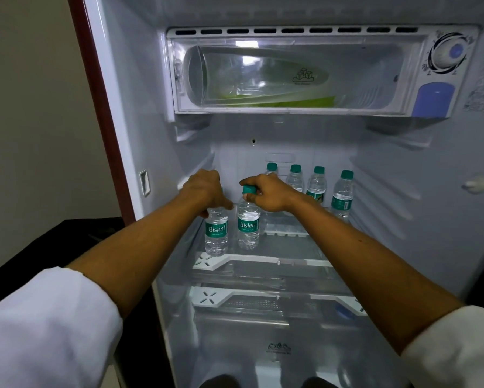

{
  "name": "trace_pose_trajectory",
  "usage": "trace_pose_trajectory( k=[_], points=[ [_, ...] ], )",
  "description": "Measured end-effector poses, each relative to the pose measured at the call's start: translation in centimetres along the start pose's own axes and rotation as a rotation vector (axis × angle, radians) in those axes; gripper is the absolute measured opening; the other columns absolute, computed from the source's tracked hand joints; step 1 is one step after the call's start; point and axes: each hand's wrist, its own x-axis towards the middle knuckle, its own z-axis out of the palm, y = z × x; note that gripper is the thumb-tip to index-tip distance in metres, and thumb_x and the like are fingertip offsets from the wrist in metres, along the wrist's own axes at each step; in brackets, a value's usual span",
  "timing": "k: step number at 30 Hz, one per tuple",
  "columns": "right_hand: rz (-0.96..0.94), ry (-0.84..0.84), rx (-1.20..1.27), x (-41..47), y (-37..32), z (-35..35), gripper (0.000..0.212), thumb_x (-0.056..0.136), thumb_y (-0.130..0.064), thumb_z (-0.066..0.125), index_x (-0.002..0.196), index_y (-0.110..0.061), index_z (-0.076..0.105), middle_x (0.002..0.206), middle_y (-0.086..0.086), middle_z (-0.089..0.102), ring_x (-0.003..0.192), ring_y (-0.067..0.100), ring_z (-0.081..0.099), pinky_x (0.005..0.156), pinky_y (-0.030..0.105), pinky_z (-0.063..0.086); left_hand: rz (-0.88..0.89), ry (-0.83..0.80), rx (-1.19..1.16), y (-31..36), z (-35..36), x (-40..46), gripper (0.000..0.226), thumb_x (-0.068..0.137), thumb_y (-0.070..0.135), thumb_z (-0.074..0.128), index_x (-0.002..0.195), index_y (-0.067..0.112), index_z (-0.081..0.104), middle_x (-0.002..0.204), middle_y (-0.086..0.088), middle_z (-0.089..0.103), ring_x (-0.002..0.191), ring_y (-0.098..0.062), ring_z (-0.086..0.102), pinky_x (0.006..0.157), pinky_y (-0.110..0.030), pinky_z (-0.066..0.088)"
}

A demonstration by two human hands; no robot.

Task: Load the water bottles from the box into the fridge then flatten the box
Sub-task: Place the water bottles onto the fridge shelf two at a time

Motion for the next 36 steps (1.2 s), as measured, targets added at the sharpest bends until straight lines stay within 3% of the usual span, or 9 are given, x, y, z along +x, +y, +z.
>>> trace_pose_trajectory(
  k=[11, 25, 31, 36],
  points=[
    [-0.031, 0.021, 0.047, -0.5, -0.7, -0.1, 0.05, 0.094, -0.02, 0.064, 0.14, -0.008, 0.051, 0.138, 0.013, 0.057, 0.121, 0.03, 0.057, 0.105, 0.039, 0.045, 0.015, -0.01, -0.002, -0.7, -0.3, 0.7, 0.056, 0.068, 0.032, 0.087, 0.098, 0.012, 0.045, 0.08, -0.007, 0.047, 0.071, -0.027, 0.065, 0.055, -0.033, 0.06],
    [-0.033, -0.056, -0.003, -0.6, -2.1, -0.6, 0.051, 0.095, -0.018, 0.062, 0.143, -0.009, 0.047, 0.141, 0.011, 0.054, 0.124, 0.03, 0.055, 0.105, 0.039, 0.045, 0.039, -0.056, 0.078, -0.9, -0.9, 0.4, 0.06, 0.066, 0.035, 0.088, 0.102, 0.013, 0.045, 0.085, -0.006, 0.05, 0.078, -0.026, 0.066, 0.071, -0.036, 0.061],
    [-0.026, -0.035, -0.018, -0.7, -2.4, -0.3, 0.049, 0.096, -0.018, 0.062, 0.142, -0.008, 0.049, 0.139, 0.013, 0.056, 0.122, 0.031, 0.056, 0.105, 0.039, 0.046, 0.055, -0.06, 0.031, -0.8, -1.3, 0.4, 0.058, 0.066, 0.026, 0.088, 0.102, 0.012, 0.044, 0.09, -0.008, 0.049, 0.074, -0.025, 0.066, 0.066, -0.033, 0.06],
    [-0.006, -0.02, -0.003, -0.8, -2.4, -0.1, 0.052, 0.096, -0.019, 0.062, 0.144, -0.009, 0.046, 0.142, 0.013, 0.053, 0.125, 0.031, 0.054, 0.106, 0.039, 0.044, 0.055, -0.069, 0.025, -0.9, -1.2, 0.4, 0.063, 0.066, 0.022, 0.088, 0.114, 0.007, 0.05, 0.097, -0.011, 0.051, 0.075, -0.027, 0.067, 0.069, -0.036, 0.061]
  ],
)
